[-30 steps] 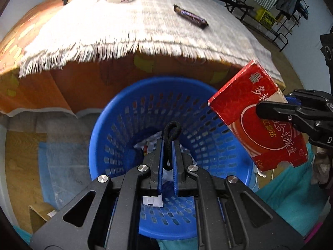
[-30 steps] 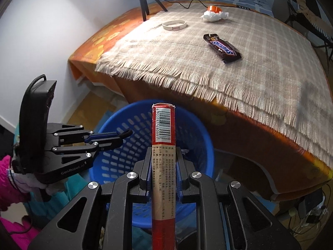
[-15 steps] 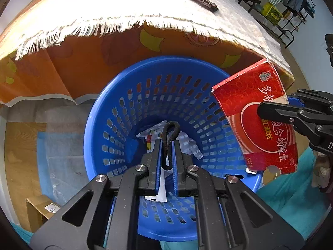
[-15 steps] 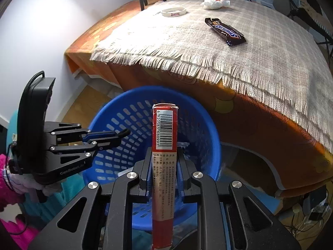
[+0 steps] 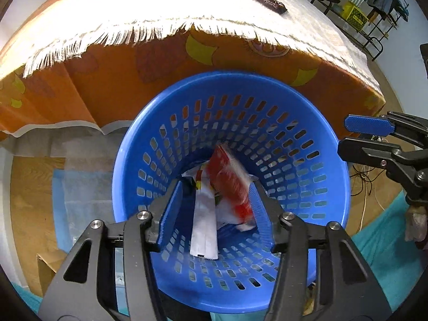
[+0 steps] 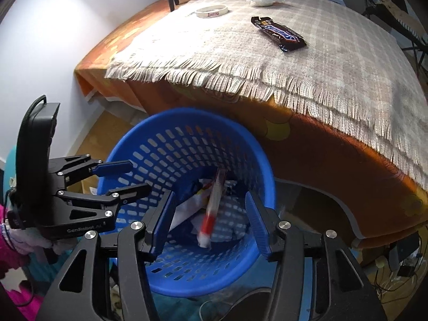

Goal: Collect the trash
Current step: 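Open the left tool to drop the hair tie while the right tool drops the red box, then move both tools back over the bed toward the wristband and Snickers bar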

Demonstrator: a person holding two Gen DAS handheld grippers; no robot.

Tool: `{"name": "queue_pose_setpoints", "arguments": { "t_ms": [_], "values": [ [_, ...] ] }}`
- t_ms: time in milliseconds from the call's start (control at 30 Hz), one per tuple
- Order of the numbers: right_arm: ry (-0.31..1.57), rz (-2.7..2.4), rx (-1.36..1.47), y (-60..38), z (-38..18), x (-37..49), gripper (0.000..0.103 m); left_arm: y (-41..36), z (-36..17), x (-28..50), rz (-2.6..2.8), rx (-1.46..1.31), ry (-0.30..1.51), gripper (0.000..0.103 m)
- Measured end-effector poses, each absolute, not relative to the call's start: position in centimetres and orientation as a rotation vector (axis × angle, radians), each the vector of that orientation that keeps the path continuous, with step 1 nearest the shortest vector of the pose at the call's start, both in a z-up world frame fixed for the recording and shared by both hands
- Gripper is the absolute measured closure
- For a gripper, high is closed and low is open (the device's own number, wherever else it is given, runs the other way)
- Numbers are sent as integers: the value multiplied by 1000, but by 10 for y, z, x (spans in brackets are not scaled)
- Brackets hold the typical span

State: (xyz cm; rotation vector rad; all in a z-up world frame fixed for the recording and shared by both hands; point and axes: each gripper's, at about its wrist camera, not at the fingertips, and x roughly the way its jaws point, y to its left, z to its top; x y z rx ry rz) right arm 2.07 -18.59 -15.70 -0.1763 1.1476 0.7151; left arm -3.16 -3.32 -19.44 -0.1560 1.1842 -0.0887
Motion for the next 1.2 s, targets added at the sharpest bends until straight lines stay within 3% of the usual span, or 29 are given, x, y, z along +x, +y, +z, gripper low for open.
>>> {"name": "queue_pose_setpoints", "arguments": {
  "t_ms": [100, 267, 400, 1200],
  "values": [
    [1156, 697, -187, -186, -159, 21, 43, -31, -194, -32, -79, -156, 1180, 41],
    [1158, 671, -199, -184, -160, 21, 42, -28, -193, -32, -67, -159, 1176, 41],
    [1153, 652, -198, -185, -158, 23, 35, -29, -192, -32, -65, -156, 1175, 41],
    [1116, 591, -134, -197, -138, 49, 35, -16, -160, -6, -58, -185, 1114, 41]
  ]
}}
